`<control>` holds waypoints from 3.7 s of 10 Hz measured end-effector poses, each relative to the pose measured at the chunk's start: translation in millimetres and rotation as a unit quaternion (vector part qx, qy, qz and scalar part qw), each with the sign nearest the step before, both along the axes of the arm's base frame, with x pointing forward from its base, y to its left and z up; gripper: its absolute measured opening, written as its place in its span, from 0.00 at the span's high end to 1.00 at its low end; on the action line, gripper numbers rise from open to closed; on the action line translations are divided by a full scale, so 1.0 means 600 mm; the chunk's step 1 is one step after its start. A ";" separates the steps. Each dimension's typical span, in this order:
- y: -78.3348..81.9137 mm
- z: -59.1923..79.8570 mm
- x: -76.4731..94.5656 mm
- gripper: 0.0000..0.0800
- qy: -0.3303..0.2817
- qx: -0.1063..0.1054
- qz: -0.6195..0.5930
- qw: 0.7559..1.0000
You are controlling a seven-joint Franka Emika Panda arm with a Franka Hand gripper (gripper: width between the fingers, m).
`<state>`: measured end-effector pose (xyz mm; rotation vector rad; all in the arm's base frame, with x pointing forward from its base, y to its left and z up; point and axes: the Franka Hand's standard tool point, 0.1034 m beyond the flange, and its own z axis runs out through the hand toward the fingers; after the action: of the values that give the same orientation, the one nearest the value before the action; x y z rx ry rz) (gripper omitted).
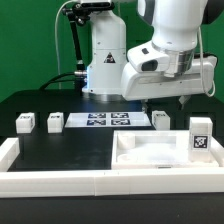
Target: Assemble square table
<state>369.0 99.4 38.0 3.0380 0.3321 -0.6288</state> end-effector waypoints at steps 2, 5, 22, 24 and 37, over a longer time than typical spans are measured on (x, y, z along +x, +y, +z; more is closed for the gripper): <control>0.001 -0.002 0.006 0.19 0.020 -0.004 -0.001 1.000; 0.001 -0.003 0.005 0.19 0.020 -0.004 -0.002 1.000; 0.003 -0.024 0.004 0.19 0.137 -0.046 -0.042 0.989; 0.007 -0.022 0.005 0.19 0.129 -0.043 -0.040 0.990; 0.002 -0.045 -0.016 0.19 0.206 -0.067 -0.042 0.975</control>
Offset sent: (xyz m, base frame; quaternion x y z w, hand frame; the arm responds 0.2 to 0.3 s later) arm 0.0000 0.0000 0.0000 0.0000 0.0000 0.0000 1.0000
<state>359.2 100.5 11.3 2.7838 0.1583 -1.2362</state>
